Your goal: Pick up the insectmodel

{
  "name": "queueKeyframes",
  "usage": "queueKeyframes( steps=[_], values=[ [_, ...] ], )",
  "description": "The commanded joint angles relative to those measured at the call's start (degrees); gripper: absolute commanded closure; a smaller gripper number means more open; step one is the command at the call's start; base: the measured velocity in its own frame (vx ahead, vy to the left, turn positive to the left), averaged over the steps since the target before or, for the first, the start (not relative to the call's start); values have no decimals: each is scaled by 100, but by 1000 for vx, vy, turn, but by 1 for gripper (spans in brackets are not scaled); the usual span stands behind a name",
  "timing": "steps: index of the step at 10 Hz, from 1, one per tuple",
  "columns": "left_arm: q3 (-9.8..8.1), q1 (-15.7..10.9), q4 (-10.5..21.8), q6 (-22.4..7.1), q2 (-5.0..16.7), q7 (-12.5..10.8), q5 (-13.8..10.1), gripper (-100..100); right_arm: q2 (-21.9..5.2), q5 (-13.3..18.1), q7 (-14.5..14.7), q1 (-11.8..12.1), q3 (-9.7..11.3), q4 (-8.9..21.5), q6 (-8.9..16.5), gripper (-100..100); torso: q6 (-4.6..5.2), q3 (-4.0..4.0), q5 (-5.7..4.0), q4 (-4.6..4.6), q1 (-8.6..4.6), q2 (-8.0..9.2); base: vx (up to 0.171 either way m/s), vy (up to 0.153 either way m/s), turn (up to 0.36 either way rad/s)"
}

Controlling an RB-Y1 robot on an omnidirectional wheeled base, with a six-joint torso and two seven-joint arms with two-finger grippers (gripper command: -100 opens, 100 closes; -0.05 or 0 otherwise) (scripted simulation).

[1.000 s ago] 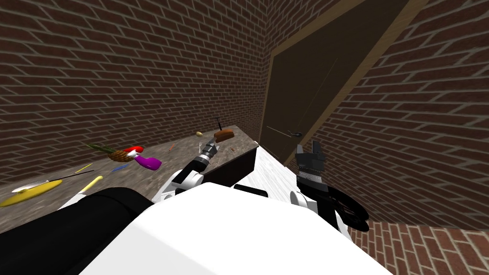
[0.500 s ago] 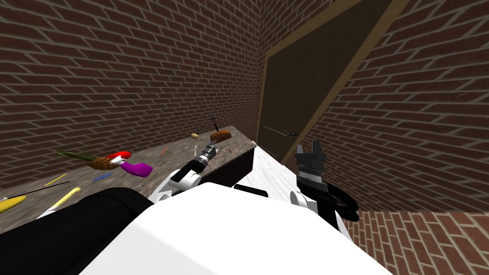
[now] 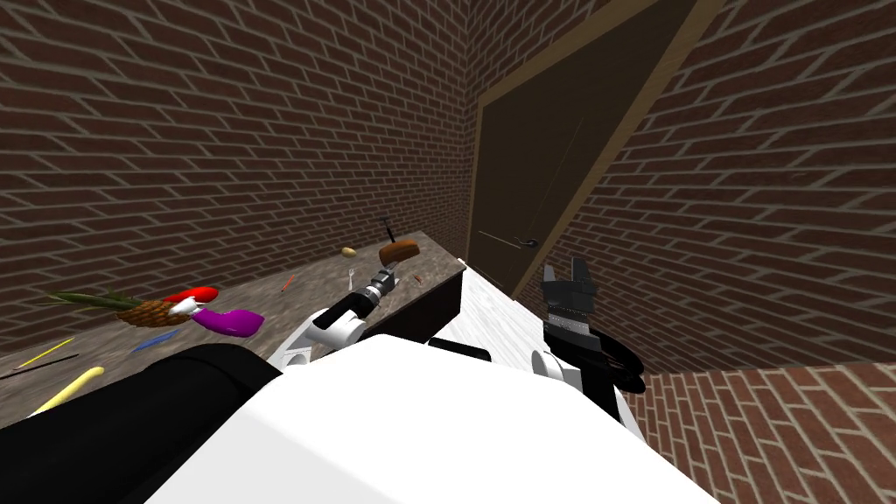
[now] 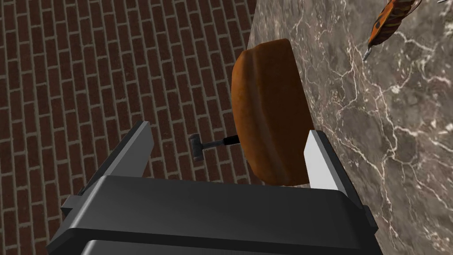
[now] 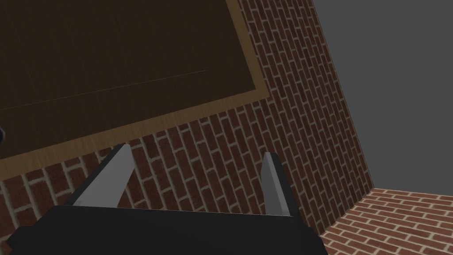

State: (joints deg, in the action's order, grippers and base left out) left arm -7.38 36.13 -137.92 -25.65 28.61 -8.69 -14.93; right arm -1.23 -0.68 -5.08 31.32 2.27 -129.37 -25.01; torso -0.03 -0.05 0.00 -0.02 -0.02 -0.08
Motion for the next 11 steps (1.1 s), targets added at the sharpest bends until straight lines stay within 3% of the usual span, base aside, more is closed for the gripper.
queueKeyframes(
  steps=[1,2,11],
  values=[
    [-65,-27,36,-286,180,17,-158,-100,0,0,0,0,0,0,0,0,0,0,0,0,0,0,21,-5,-160],
    [-65,-27,36,-394,180,17,-158,-100,0,0,0,0,0,0,0,0,2,-1,0,0,0,-1,18,1,-66],
    [-192,-129,346,-1763,864,222,-730,-100,0,0,0,0,0,0,0,0,-1,-2,-1,-1,-2,-4,27,-5,-103]
  ],
)
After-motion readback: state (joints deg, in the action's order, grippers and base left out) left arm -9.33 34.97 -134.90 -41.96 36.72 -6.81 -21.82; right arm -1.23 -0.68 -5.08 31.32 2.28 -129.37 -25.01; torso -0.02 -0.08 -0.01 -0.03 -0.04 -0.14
